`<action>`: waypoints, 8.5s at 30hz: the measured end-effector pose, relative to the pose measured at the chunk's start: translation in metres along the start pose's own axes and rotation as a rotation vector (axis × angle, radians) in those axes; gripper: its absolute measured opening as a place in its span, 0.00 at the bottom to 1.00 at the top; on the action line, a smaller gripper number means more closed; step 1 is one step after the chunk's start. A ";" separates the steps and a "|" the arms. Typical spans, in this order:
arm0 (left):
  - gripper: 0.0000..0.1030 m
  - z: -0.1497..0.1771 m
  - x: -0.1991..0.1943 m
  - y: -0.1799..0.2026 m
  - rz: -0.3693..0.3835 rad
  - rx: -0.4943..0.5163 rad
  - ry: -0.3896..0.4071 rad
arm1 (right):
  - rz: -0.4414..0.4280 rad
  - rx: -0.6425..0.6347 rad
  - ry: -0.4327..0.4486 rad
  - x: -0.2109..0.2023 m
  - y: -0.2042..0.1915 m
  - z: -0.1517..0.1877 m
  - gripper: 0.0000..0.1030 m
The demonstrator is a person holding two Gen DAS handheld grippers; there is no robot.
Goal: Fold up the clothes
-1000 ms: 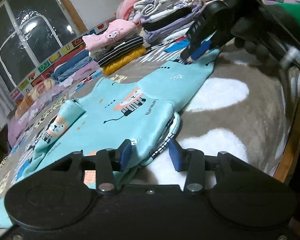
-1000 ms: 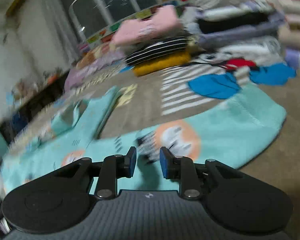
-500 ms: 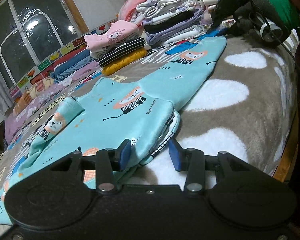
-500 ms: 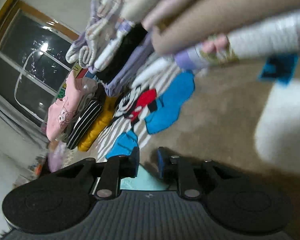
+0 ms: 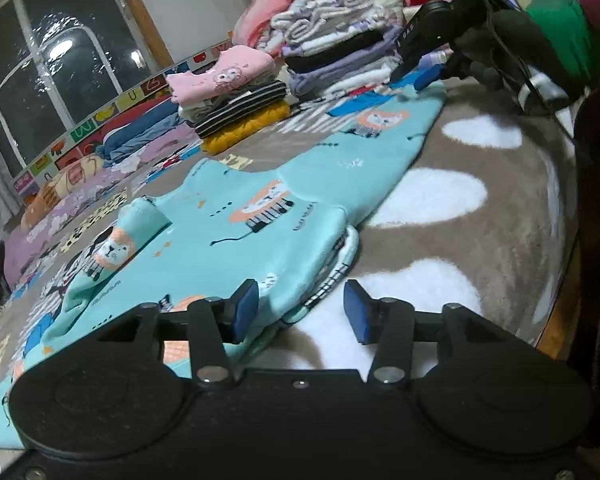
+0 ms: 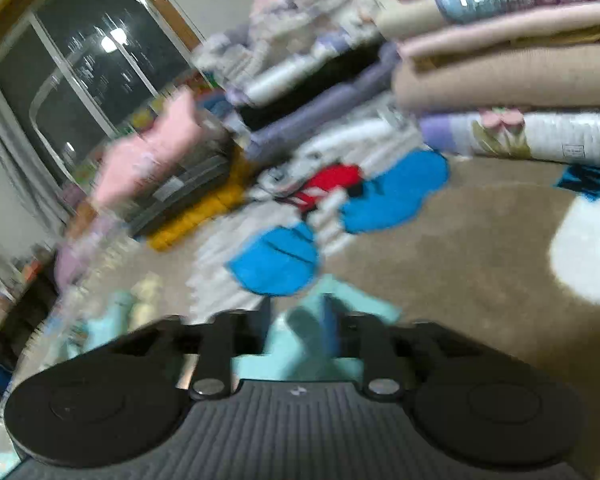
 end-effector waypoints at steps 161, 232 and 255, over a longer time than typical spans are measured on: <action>0.05 0.222 -0.180 -0.377 -0.443 -1.374 0.419 | -0.736 -1.129 -0.136 -0.144 -0.375 0.300 0.44; 0.08 0.199 -0.166 -0.367 -0.229 -1.437 0.512 | -0.657 -1.091 0.002 -0.157 -0.369 0.360 0.48; 0.24 0.087 -0.121 -0.284 -0.021 -1.002 0.455 | -0.682 -1.110 0.022 -0.222 -0.297 0.299 0.46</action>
Point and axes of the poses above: each gripper's, at about its wrist camera, not at the fingertips, and x roughly the way its jaws point, y to its right, z to its underside, the point moved 5 cm from there along x, roughly the way its jaws point, and after that the axes turned 14 degrees about z, right-handed, at the moved point
